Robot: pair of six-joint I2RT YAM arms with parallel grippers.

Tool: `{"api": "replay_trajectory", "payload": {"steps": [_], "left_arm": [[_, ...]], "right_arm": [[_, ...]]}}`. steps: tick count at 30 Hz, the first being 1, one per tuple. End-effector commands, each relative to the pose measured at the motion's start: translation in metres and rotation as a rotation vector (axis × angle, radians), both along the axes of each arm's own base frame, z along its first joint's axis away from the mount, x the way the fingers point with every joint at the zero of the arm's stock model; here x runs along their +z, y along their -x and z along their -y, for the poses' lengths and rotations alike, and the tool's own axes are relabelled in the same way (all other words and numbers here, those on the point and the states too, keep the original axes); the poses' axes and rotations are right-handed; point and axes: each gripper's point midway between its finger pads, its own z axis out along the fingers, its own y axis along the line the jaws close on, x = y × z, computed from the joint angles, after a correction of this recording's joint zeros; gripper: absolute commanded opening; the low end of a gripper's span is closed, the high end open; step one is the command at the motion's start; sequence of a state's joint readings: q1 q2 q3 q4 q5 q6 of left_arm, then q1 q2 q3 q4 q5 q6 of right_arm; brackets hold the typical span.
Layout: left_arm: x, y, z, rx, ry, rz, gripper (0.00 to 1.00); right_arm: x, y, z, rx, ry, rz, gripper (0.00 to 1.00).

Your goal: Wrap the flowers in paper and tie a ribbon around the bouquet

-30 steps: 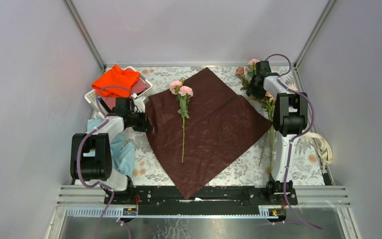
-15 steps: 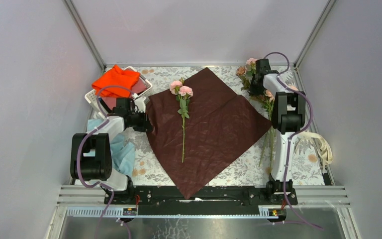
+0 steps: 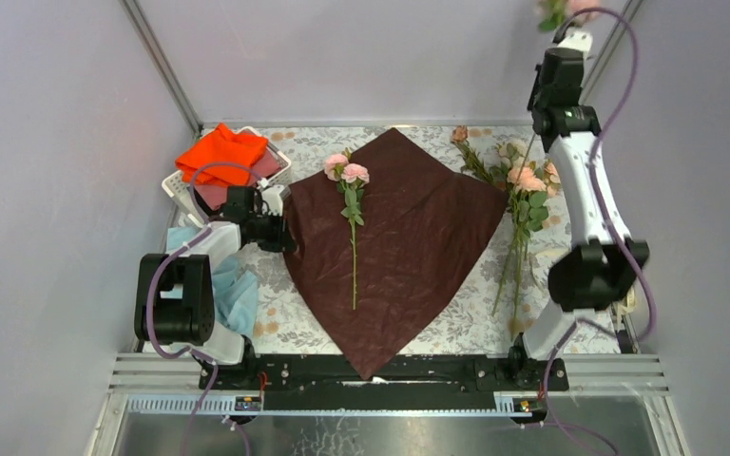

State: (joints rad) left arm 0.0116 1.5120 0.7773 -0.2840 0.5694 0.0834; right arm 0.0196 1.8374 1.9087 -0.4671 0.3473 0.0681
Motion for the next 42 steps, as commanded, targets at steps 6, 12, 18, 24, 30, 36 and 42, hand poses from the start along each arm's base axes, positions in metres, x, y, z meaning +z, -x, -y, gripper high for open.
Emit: {"api": "replay_trajectory", "payload": {"steps": [6,12,18,24,30,36,42], "left_arm": [[0.001,-0.004,0.001,-0.005,-0.005,0.025,0.00],[0.000,-0.004,0.000,0.003,-0.015,0.022,0.00],[0.000,-0.004,-0.002,0.008,-0.021,0.023,0.00],[0.001,-0.003,-0.001,0.004,-0.016,0.023,0.00],[0.001,-0.002,-0.002,0.009,-0.022,0.019,0.03],[0.022,-0.011,-0.015,0.032,-0.075,0.059,0.65],[0.062,-0.028,-0.050,0.095,-0.263,0.182,0.90]], "right_arm": [[0.184,0.113,-0.083,-0.045,0.393,0.484,0.00],[0.153,0.133,-0.207,0.499,-0.019,0.323,0.00],[-0.001,0.139,-0.317,0.642,-0.427,0.084,0.00],[-0.093,0.141,-0.371,0.657,-0.605,-0.109,0.00],[-0.147,0.136,-0.357,0.634,-0.456,-0.303,0.82],[-0.117,0.114,-0.188,0.328,-0.374,-0.221,0.88],[-0.176,0.186,-0.092,0.070,-0.313,-0.337,0.55]]}}
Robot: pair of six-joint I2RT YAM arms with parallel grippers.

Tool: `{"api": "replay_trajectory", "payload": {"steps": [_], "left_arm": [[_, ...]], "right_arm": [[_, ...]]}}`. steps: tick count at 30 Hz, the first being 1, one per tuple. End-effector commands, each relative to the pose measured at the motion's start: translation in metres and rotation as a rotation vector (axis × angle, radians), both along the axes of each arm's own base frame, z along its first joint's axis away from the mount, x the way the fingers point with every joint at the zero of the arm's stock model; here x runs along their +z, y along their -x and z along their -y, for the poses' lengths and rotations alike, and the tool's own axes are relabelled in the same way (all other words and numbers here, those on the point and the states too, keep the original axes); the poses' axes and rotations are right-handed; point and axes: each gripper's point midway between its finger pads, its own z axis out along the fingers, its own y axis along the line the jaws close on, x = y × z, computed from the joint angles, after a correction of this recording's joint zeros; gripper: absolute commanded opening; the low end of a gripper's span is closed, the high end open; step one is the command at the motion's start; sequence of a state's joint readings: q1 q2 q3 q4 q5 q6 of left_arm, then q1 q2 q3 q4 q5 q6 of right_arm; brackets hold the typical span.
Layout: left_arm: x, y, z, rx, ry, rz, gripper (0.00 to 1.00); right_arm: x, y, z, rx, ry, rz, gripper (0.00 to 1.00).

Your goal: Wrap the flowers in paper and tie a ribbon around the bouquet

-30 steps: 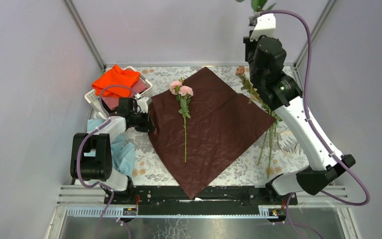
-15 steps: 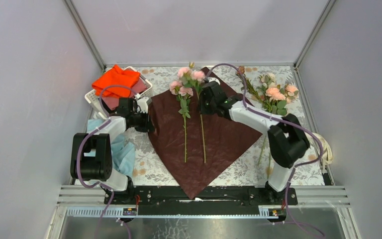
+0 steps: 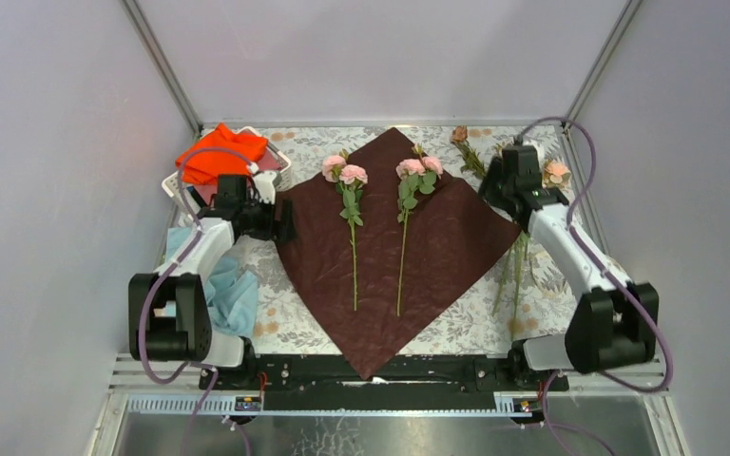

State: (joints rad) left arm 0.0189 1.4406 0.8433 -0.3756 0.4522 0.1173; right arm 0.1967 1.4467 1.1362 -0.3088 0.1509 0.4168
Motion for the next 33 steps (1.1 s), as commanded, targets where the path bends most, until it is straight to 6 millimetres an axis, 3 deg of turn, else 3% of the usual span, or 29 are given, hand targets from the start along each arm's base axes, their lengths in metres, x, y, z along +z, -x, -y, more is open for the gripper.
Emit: {"api": "replay_trajectory", "payload": {"steps": [1,4,7,14,17,30,33], "left_arm": [[0.044,-0.018,-0.034,0.061,-0.182,0.142,0.91],[0.059,-0.017,-0.042,0.073,-0.228,0.173,0.93],[0.061,-0.014,-0.032,0.034,-0.180,0.174,0.93],[0.068,-0.007,-0.020,-0.002,-0.126,0.194,0.93],[0.066,-0.005,-0.018,-0.010,-0.117,0.192,0.93],[0.060,-0.004,-0.017,-0.006,-0.107,0.168,0.93],[0.059,-0.005,-0.017,-0.001,-0.105,0.162,0.93]], "right_arm": [[-0.054,0.073,0.035,-0.057,0.081,-0.199,0.51],[-0.072,0.106,0.076,-0.157,0.085,-0.284,0.44],[-0.077,0.118,0.111,-0.265,0.037,-0.278,0.33],[-0.107,0.106,0.109,-0.262,-0.001,-0.361,0.38],[-0.117,0.104,0.117,-0.285,0.036,-0.373,0.39],[-0.136,0.085,0.137,-0.316,0.127,-0.381,0.35],[-0.133,0.077,0.141,-0.316,0.143,-0.363,0.26]]}}
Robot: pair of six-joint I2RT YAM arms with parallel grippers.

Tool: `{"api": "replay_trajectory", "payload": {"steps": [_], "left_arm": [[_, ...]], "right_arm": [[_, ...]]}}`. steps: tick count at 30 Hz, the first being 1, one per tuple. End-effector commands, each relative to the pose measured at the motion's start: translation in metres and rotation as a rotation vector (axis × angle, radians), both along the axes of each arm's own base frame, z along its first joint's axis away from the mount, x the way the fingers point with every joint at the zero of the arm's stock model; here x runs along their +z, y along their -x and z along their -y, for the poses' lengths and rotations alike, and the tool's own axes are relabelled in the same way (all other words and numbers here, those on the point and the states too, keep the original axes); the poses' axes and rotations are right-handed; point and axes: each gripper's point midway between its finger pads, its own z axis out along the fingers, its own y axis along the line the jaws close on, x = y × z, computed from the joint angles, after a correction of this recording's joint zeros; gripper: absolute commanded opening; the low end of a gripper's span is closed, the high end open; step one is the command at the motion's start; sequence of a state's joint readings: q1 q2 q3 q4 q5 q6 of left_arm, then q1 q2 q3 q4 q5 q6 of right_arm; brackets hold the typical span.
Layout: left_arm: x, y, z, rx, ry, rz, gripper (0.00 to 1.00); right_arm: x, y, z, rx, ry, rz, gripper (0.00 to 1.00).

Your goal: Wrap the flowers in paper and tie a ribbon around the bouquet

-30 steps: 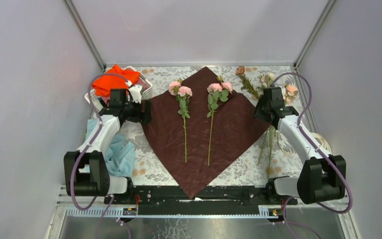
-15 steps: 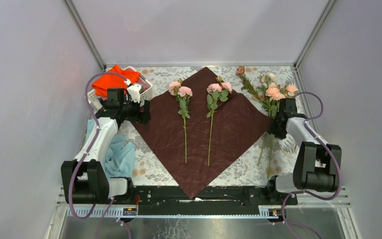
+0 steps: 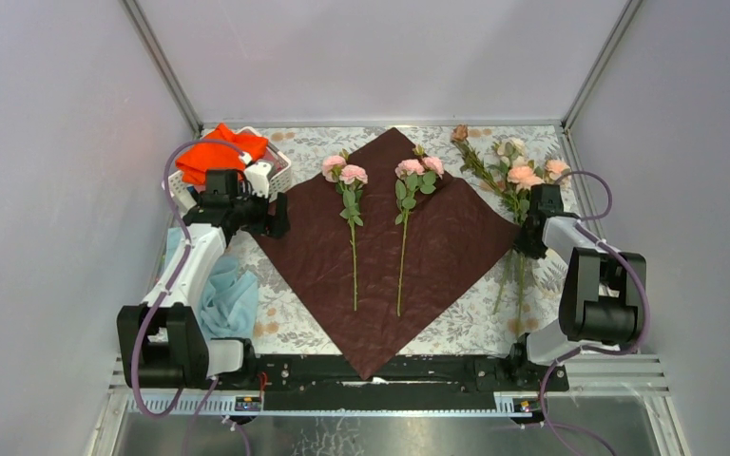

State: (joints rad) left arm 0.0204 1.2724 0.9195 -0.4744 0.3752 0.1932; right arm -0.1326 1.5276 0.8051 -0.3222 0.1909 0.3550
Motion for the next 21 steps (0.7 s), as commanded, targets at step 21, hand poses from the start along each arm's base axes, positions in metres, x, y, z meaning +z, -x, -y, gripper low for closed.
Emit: {"api": "replay_trajectory", "payload": {"steps": [21], "left_arm": [[-0.007,0.002,-0.003,0.003,-0.010,-0.025,0.93]], "right_arm": [[0.274,-0.085,-0.199,0.580,-0.168,0.709,0.00]]}}
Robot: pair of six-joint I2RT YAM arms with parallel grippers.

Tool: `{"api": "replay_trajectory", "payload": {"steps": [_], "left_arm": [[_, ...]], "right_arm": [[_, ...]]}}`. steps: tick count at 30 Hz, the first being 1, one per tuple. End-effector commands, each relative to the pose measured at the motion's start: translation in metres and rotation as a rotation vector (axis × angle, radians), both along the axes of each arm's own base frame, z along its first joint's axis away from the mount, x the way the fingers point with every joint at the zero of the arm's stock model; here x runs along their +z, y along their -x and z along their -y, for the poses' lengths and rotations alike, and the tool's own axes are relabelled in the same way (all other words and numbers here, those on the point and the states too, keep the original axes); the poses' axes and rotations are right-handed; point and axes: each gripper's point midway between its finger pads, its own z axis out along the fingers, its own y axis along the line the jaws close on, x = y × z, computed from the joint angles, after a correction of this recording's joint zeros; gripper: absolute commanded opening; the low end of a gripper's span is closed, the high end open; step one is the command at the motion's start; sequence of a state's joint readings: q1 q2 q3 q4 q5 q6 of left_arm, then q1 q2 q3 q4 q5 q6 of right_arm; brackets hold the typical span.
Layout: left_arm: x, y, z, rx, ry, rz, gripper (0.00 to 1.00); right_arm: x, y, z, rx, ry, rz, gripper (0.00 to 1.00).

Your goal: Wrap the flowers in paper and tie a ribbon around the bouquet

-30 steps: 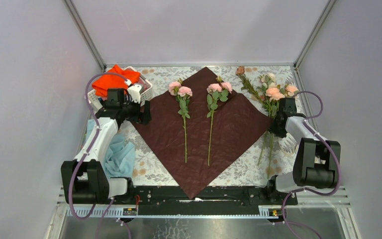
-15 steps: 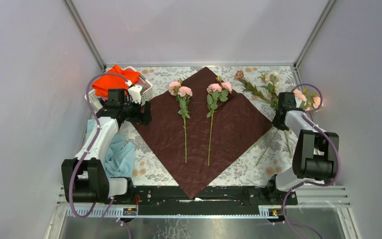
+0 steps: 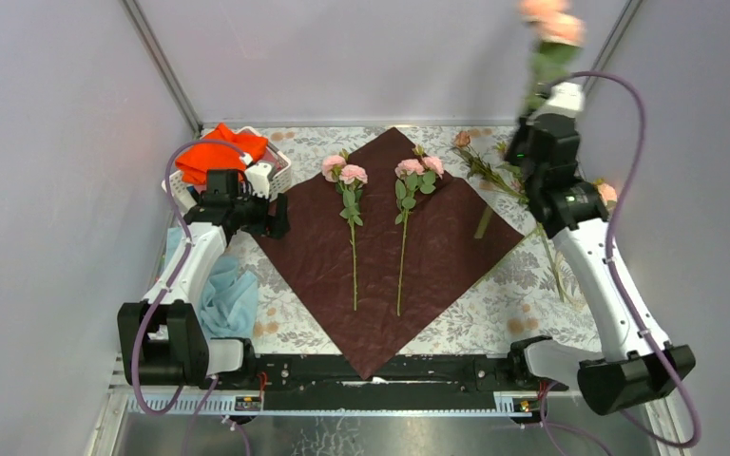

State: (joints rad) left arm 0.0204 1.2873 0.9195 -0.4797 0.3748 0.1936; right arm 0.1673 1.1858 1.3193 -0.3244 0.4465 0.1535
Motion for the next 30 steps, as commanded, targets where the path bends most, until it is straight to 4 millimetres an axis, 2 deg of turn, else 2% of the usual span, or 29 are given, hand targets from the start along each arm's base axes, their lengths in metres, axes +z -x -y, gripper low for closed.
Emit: {"api": "replay_trajectory", "payload": {"steps": [1,3,5,9,10,12,14,15,16,18,20,21,22,24,27,30], "left_arm": [[-0.002,0.002,-0.003,0.006,-0.014,-0.006,0.93],[-0.002,0.003,-0.006,0.013,-0.022,-0.003,0.93],[-0.001,0.005,-0.006,0.011,-0.020,-0.001,0.93],[-0.004,0.005,-0.007,0.013,-0.022,-0.009,0.93],[-0.005,0.004,-0.007,0.013,-0.022,-0.012,0.93],[-0.006,0.004,-0.008,0.015,-0.023,-0.013,0.93],[-0.007,0.004,-0.008,0.016,-0.026,-0.015,0.93],[-0.008,0.005,-0.009,0.018,-0.027,-0.017,0.93],[-0.008,0.005,-0.009,0.018,-0.027,-0.018,0.93],[-0.009,0.006,-0.009,0.016,-0.025,-0.017,0.93],[-0.010,0.005,-0.009,0.014,-0.024,-0.014,0.93],[-0.010,0.005,-0.008,0.013,-0.024,-0.015,0.93],[-0.010,0.005,-0.008,0.011,-0.024,-0.013,0.93],[-0.011,0.005,-0.007,0.007,-0.022,-0.014,0.93],[-0.012,0.005,-0.007,0.005,-0.017,-0.021,0.93],[-0.014,0.007,-0.005,-0.005,-0.009,-0.025,0.93]], "right_arm": [[-0.069,0.000,-0.185,0.563,-0.343,-0.214,0.00],[-0.105,-0.005,-0.216,0.528,-0.414,-0.283,0.00],[-0.133,-0.011,-0.241,0.523,-0.470,-0.314,0.00],[-0.164,-0.015,-0.287,0.585,-0.541,-0.425,0.01],[-0.169,-0.015,-0.294,0.599,-0.534,-0.447,0.08],[-0.179,-0.013,-0.299,0.628,-0.497,-0.508,0.41],[-0.190,-0.011,-0.288,0.649,-0.352,-0.584,0.73],[-0.194,-0.010,-0.273,0.636,-0.262,-0.630,0.87],[-0.194,-0.009,-0.246,0.573,-0.179,-0.672,0.94],[-0.179,-0.017,-0.186,0.433,-0.163,-0.631,0.98],[-0.165,-0.024,-0.119,0.300,-0.316,-0.507,0.95],[-0.175,-0.017,-0.080,0.204,-0.358,-0.465,0.91],[-0.176,-0.014,-0.044,0.107,-0.358,-0.406,0.87],[-0.188,-0.001,0.015,-0.061,-0.331,-0.360,0.80],[-0.211,0.010,0.073,-0.200,-0.297,-0.422,0.72],[-0.228,-0.003,0.094,-0.148,-0.264,-0.501,0.64]]}}
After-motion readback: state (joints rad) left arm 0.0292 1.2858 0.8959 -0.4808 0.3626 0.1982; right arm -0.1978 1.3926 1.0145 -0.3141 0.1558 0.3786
